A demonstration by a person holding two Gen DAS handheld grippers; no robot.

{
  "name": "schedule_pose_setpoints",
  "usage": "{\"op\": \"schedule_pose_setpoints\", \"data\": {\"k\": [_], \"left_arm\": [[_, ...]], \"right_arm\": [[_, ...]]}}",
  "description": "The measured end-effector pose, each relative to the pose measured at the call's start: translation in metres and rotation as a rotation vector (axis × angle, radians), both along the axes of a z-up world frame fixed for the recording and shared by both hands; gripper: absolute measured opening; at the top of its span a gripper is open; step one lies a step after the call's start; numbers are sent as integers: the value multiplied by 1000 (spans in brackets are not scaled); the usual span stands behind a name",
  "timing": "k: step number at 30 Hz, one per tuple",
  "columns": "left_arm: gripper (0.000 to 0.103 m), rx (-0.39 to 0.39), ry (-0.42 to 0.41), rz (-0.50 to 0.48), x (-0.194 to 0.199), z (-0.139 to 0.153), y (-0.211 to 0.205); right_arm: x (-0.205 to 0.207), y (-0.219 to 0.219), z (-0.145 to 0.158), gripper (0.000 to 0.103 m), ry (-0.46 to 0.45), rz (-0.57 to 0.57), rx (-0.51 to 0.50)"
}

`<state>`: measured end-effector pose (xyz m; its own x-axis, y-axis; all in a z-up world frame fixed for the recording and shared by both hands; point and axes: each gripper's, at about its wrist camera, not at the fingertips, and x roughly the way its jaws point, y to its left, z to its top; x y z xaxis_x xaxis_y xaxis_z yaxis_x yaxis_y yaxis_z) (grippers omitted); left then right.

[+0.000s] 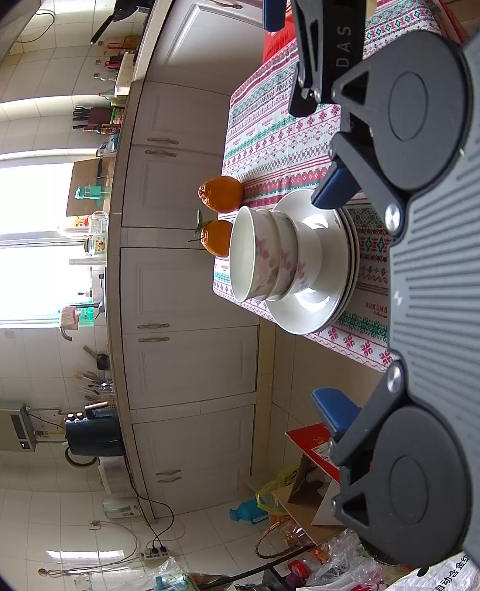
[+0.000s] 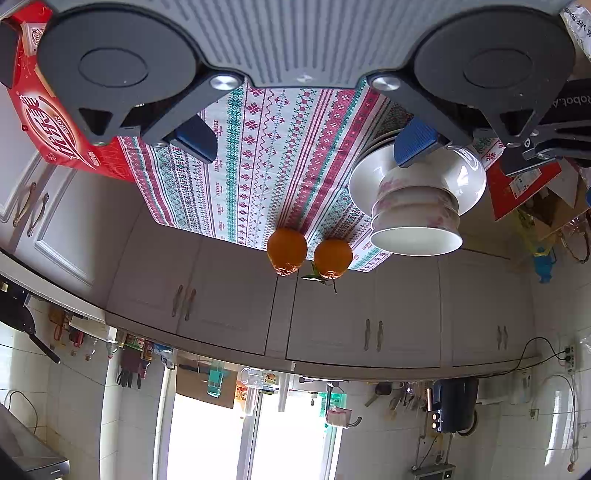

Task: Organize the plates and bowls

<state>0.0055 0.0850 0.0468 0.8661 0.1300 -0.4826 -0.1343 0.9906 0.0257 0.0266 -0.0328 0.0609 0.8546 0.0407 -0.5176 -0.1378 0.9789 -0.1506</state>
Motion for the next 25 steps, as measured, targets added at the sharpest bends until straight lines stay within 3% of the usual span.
{"op": "schedule_pose_setpoints", "data": {"k": [25], "left_arm": [[102,-4,0,-2,-1,1,0]], "right_arm": [[-1,-1,2,103,-3,-4,1]]}}
